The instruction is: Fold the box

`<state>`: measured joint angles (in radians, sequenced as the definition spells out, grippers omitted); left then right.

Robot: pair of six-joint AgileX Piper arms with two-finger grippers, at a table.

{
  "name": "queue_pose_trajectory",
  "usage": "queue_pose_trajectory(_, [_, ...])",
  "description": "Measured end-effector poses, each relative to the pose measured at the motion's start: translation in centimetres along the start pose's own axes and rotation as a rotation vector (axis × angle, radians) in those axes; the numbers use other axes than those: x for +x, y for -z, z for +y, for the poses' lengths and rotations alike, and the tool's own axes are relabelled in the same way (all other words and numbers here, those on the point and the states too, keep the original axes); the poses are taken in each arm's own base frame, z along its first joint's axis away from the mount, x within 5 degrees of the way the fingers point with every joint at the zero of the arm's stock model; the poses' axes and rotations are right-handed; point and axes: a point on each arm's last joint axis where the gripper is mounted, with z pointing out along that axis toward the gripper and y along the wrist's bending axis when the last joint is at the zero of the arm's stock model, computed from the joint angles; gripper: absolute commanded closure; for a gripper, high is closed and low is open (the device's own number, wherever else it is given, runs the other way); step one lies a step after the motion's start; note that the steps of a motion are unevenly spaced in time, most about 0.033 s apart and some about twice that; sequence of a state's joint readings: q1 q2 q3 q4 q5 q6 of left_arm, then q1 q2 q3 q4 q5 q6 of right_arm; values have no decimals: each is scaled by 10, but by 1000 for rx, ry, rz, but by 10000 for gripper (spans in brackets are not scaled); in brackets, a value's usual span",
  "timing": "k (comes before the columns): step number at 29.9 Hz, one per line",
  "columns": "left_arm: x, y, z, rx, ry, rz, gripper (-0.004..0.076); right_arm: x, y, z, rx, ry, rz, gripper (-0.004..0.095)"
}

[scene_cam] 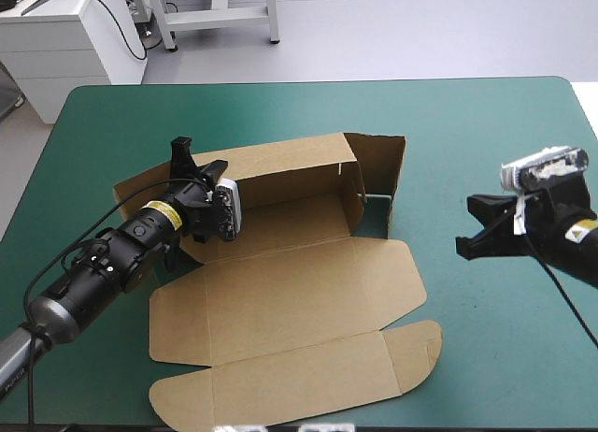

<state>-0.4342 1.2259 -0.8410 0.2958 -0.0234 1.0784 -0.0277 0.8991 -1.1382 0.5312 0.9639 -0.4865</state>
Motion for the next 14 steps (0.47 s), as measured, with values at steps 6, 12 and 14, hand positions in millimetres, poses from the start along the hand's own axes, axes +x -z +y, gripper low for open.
queue_pose_trajectory(6, [0,0,0,2,1,1,731,-40,-31,-9,-77,20,21,904])
queue_pose_trajectory(12, [0,0,-3,6,15,0,731,-73,-76,9,-178,94,67,905])
queue_pose_trajectory(14, [1,0,-5,4,25,-3,731,-81,-98,13,-174,102,108,906])
